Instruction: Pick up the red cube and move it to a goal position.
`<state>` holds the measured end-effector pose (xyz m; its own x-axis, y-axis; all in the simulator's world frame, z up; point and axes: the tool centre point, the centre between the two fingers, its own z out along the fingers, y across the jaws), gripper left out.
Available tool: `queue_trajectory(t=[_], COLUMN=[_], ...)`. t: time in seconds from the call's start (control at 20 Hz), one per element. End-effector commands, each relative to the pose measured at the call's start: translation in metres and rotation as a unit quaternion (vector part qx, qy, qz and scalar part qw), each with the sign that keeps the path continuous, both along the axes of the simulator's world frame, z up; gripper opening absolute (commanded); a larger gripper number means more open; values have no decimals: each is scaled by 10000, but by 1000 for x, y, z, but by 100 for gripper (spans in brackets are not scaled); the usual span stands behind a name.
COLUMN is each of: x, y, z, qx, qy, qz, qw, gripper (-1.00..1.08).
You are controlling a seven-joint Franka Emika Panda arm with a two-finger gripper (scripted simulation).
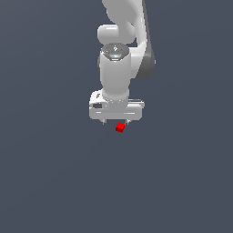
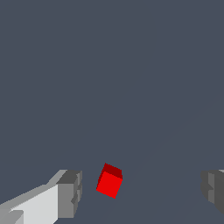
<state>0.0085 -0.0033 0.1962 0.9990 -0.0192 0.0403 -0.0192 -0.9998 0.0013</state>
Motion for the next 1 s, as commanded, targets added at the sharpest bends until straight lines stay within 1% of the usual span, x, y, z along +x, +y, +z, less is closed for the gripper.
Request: queue_trajectory(t=[0.0,0.25,0.45,0.7,0.95], x=[0,-4,-12,-28,-51], y=[0,0,1,3,8], z=[0,-6,-21,-51,-94], qx=[0,1,5,11,19], qy=[0,7,23,57,105], qz=[0,-75,-244,-593,-1087], qw=[10000,10000,9997,9982,9940], gripper=[100,100,100,100,100])
